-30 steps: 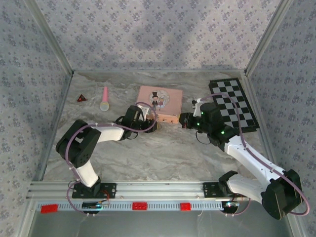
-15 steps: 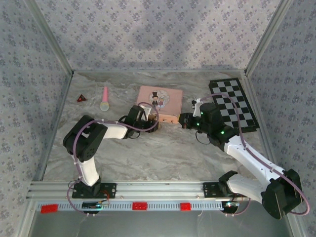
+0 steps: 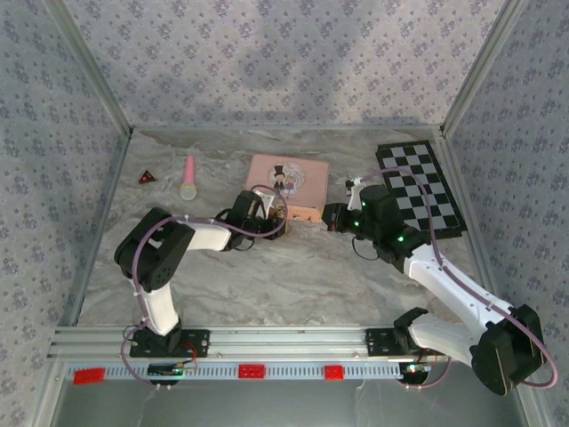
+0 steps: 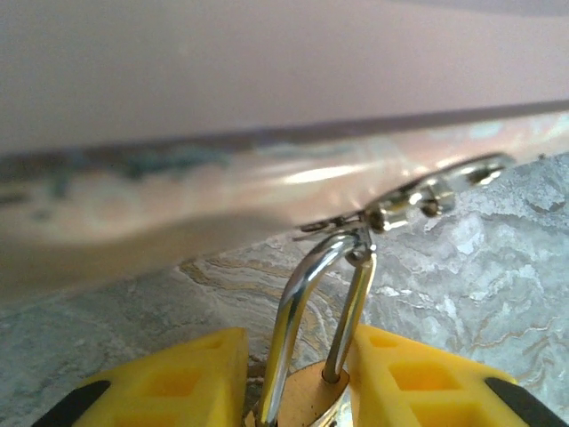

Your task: Unlock the padlock with the key

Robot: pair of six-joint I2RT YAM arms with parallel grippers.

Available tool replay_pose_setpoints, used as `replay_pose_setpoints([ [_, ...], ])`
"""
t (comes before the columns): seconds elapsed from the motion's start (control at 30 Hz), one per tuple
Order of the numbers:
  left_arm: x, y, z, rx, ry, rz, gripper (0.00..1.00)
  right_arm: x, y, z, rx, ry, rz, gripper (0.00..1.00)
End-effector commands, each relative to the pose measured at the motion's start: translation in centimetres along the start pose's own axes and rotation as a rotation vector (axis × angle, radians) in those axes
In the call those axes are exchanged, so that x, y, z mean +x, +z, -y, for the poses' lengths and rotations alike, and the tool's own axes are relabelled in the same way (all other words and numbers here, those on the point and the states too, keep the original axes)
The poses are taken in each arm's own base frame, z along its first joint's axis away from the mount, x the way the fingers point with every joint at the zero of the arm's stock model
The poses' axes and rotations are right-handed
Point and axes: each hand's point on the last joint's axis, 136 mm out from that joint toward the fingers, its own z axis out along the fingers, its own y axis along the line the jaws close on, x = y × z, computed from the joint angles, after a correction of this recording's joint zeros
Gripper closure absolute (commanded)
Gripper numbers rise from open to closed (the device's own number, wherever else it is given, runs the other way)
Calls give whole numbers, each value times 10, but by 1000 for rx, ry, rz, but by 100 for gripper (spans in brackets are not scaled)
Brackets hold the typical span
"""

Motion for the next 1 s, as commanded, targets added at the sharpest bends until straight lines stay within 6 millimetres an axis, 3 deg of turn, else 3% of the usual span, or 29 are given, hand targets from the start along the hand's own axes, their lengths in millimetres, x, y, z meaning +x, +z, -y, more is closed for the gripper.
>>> replay_pose_setpoints([
  [0.0,-11,0,12,25,-2,34,68,-2,-4,-1,8,11,13,100],
  [0.5,-13,-5,21,29,-53,68,76,1,-5,2,14,24,13,100],
  [0.73,-20,-7,21,46,-133,121,82,7,-1,20,59,139,43,100],
  [0.97,-35,-17,35,101,-214,155,85,19,5,34,92,242,20,100],
])
